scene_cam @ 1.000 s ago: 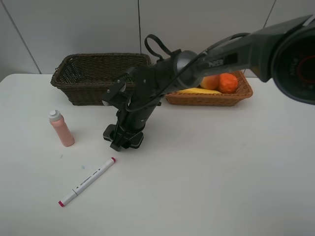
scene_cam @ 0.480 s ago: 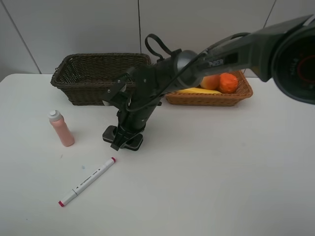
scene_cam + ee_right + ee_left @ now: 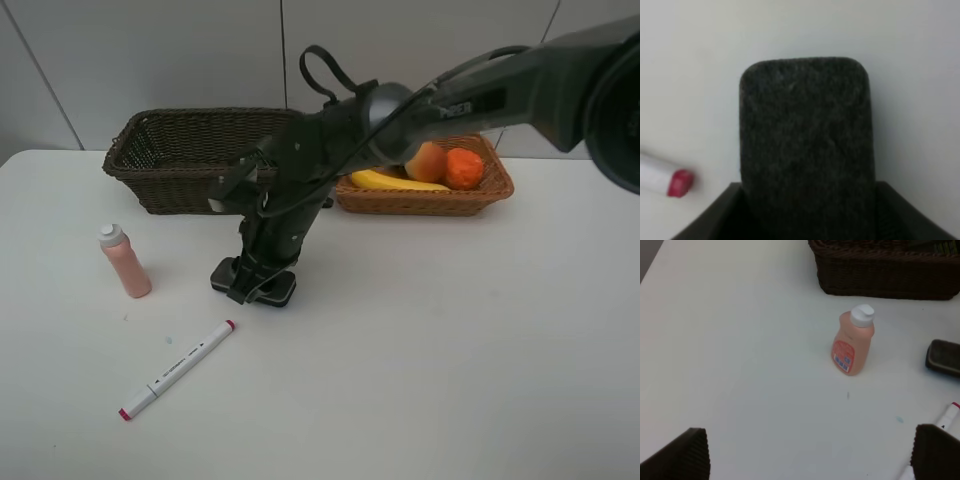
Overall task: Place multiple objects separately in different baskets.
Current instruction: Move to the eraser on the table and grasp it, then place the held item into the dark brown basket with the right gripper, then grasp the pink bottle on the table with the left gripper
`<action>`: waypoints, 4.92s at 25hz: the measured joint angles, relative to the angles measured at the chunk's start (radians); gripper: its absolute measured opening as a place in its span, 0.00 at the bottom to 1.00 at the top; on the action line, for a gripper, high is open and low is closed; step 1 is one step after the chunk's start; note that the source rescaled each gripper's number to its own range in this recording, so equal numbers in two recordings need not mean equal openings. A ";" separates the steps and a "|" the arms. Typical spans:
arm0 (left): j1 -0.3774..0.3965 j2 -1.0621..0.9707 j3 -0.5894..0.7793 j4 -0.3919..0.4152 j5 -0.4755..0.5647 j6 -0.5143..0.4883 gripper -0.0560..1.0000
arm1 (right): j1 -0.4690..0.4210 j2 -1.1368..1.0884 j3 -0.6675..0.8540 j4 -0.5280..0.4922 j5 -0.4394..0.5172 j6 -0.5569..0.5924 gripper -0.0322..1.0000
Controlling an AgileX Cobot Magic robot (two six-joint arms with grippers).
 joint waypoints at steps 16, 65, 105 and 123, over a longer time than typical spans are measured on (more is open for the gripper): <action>0.000 0.000 0.000 0.000 0.000 0.000 1.00 | -0.001 -0.291 -0.061 -0.091 -0.243 0.006 0.35; 0.000 0.000 0.000 0.000 0.000 0.000 1.00 | -0.096 0.207 -0.468 -0.034 -0.528 0.108 0.58; 0.000 0.000 0.000 0.000 0.000 0.000 1.00 | -0.117 -0.514 -0.425 -0.296 0.507 0.318 1.00; 0.000 0.000 0.000 0.000 0.000 0.000 1.00 | -0.117 -1.321 0.354 -0.343 0.514 0.492 1.00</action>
